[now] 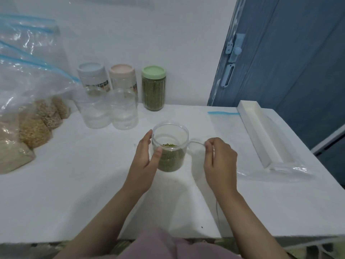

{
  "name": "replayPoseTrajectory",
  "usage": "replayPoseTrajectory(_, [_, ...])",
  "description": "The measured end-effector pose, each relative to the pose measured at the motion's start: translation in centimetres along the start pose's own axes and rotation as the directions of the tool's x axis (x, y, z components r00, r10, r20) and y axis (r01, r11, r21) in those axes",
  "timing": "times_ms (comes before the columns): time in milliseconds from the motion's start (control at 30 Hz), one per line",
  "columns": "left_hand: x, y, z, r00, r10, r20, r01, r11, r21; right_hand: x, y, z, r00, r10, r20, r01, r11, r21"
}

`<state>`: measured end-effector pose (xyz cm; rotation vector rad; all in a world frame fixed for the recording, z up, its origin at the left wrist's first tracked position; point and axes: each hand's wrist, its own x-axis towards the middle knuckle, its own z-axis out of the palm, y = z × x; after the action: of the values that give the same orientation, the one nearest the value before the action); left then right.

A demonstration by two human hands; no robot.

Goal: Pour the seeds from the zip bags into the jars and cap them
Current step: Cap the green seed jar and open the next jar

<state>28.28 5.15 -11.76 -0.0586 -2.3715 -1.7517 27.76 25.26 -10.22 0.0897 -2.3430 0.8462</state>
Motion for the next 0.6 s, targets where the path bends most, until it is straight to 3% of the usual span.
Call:
replayPoseTrajectory(100, [0.1, 0.3, -0.3, 1.0, -0.014, -0.008, 0.014, 0.999, -0.051, 0.3, -2.1, -1.2, 0.982, -0.088, -0.17, 0.115, 0.981, 0.159])
replayPoseTrajectory(200, [0.5, 1.2, -0.5, 0.999, -0.04, -0.021, 0.038, 0.995, -0.089, 1.3, -4.2, -2.2, 0.97, -0.119, -0.21, 0.18, 0.937, 0.299])
replayPoseTrajectory(267, [0.9, 1.7, -0.7, 0.999, -0.034, -0.027, 0.031, 0.995, -0.099, 2.5, -5.4, -2.3, 0.986, -0.09, -0.138, 0.136, 0.917, 0.376])
replayPoseTrajectory(333, [1.3, 1.8, -0.7, 0.999, -0.023, -0.028, 0.019, 0.994, -0.11, 4.2, -6.0, -1.5, 0.999, -0.036, 0.024, 0.022, 0.901, 0.432])
replayPoseTrajectory(400, [1.7, 1.8, -0.6, 0.999, -0.025, -0.028, 0.022, 0.994, -0.111, 5.8, -5.8, 0.1, 0.975, 0.01, 0.22, -0.095, 0.921, 0.379])
replayPoseTrajectory(467, [1.9, 2.0, -0.4, 0.999, -0.053, -0.007, 0.052, 0.989, -0.142, 7.0, -5.3, 1.9, 0.939, 0.021, 0.343, -0.119, 0.956, 0.267])
replayPoseTrajectory(600, [2.1, 1.9, -0.3, 0.996, -0.085, 0.021, 0.087, 0.978, -0.192, 7.7, -5.2, 4.4, 0.901, 0.084, 0.425, -0.192, 0.957, 0.217])
